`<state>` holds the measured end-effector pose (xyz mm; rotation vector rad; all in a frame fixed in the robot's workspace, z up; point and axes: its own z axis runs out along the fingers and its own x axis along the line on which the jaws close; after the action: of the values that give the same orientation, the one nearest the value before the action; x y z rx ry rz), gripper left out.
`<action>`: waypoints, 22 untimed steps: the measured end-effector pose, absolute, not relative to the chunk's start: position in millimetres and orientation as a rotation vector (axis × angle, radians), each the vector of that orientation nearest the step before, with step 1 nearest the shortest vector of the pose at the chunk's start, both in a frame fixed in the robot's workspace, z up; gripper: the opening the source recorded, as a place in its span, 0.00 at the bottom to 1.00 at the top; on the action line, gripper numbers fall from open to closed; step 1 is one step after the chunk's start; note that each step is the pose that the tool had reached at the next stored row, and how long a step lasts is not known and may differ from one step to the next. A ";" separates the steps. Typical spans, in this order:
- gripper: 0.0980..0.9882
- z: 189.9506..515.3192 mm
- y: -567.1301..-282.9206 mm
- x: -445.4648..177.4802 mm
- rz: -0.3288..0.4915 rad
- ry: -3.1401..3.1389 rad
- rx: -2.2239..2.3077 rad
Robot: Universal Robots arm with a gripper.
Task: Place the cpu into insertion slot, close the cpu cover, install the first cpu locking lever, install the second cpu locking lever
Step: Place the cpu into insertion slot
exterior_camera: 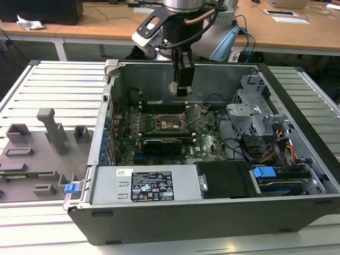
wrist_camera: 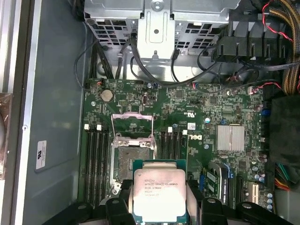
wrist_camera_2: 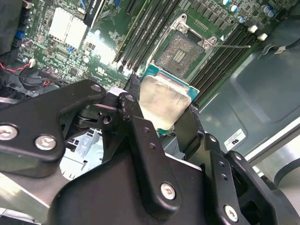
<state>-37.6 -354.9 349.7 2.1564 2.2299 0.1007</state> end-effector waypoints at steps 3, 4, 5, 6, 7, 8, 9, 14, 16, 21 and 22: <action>0.49 348.3 -354.9 -37.6 0.098 2.223 2.166; 0.49 348.0 -354.9 -37.6 0.097 2.221 2.168; 0.49 347.6 -354.9 -37.6 0.097 2.219 2.170; 0.49 347.3 -354.9 -37.5 0.097 2.217 2.172; 0.49 346.9 -354.9 -37.5 0.097 2.214 2.175; 0.49 346.1 -354.9 -37.6 0.097 2.210 2.179; 0.49 345.7 -354.9 -37.6 0.097 2.207 2.182; 0.49 343.6 -354.9 -37.6 0.095 2.193 2.196; 0.49 343.2 -354.9 -37.6 0.095 2.190 2.200; 0.49 341.7 -354.9 -37.6 0.094 2.180 2.210; 0.49 341.4 -354.9 -37.6 0.093 2.178 2.213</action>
<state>-37.6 -354.9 341.4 2.2132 2.1778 0.0931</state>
